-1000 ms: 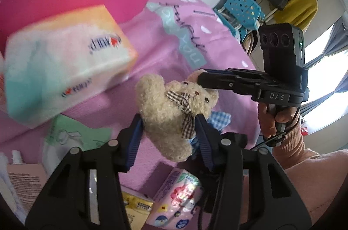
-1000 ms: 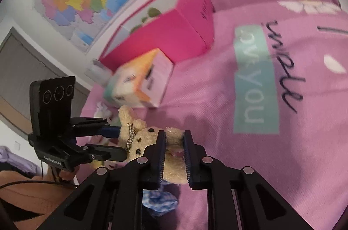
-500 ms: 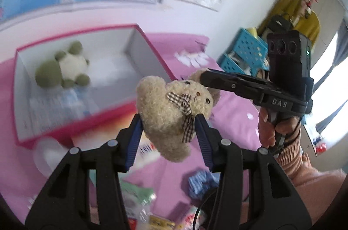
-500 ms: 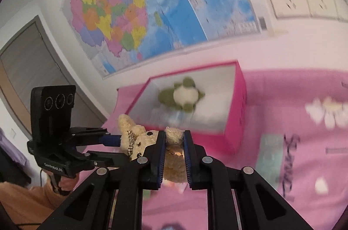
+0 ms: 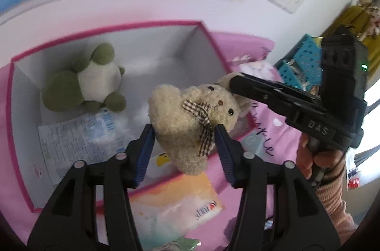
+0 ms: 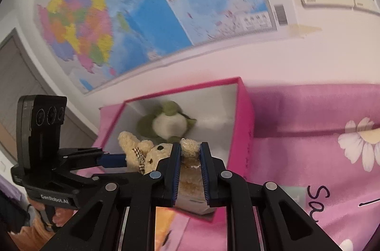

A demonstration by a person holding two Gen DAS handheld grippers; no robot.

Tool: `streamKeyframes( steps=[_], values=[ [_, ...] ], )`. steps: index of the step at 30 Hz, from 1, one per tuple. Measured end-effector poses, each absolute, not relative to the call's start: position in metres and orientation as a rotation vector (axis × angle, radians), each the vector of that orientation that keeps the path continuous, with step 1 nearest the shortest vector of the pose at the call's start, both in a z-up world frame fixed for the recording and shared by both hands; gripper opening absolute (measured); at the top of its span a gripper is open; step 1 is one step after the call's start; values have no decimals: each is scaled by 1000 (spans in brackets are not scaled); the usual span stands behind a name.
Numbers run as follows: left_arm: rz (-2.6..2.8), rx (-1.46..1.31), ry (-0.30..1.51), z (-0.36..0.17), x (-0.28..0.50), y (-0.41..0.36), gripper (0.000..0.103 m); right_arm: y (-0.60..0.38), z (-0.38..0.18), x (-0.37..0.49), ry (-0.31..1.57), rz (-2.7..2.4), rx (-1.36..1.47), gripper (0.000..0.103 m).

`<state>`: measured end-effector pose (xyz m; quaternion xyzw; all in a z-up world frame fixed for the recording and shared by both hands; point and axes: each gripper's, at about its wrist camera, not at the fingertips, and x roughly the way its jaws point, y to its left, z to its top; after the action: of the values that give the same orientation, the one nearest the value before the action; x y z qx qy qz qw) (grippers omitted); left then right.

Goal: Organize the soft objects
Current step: 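Lower the teddy bear into the pink box and open the right gripper, then grasp the black cloth beside the gingham scrunchie with the right gripper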

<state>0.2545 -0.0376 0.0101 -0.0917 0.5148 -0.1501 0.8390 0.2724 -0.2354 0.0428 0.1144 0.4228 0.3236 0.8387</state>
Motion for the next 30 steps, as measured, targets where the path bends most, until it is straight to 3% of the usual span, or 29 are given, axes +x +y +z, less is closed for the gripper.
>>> streamKeyframes(
  steps=[3,11,19,30],
  values=[
    [-296,-197,1101,6,258,-36,58,-233,39,273,890,625,211,26],
    [-348,-148,1020,19,222,-34,58,-245,56,246,836,657,183,27],
    [-472,-114,927,38,165,-44,58,-258,83,188,811,782,171,37],
    [-651,-59,950,24,94,-75,58,-274,102,116,818,843,174,42]
  ],
)
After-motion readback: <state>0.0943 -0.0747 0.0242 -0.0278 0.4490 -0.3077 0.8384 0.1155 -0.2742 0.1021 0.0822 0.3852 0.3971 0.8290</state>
